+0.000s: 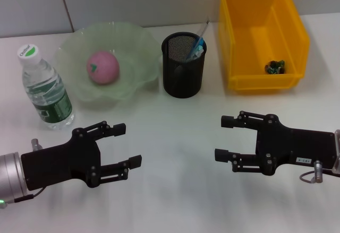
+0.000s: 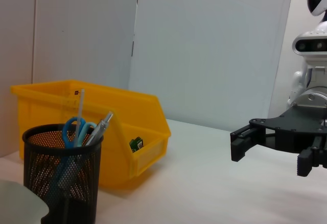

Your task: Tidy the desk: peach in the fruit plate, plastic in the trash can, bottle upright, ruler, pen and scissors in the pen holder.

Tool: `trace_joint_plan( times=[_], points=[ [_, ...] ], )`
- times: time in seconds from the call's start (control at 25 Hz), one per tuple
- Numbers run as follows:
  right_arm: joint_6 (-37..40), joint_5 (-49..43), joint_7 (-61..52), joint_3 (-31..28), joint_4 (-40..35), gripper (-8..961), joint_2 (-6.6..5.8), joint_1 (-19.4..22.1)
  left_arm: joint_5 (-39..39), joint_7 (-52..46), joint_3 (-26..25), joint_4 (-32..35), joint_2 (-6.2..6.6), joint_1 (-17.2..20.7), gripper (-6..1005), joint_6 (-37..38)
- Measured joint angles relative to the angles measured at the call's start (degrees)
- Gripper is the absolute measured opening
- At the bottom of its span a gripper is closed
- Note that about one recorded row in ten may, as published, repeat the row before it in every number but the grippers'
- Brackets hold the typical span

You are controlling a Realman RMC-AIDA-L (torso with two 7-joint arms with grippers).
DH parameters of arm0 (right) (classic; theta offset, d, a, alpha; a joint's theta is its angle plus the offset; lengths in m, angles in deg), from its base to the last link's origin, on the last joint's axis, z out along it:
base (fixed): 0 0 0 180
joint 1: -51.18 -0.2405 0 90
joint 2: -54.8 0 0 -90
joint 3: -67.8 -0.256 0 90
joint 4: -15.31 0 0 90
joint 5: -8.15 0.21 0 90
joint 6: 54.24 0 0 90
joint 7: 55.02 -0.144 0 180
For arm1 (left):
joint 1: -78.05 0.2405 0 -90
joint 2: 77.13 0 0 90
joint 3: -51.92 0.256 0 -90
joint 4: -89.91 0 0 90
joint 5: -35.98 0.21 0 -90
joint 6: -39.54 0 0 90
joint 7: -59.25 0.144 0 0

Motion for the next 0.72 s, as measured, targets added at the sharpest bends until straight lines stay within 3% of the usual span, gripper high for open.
trace_joint_plan(
  times=[0.72],
  points=[
    [-0.3, 0.0, 0.0, 0.1, 0.1, 776, 0.00, -0.3, -0.1, -0.1, 0.0, 0.0, 0.00, 0.0, 813, 0.0]
  ],
)
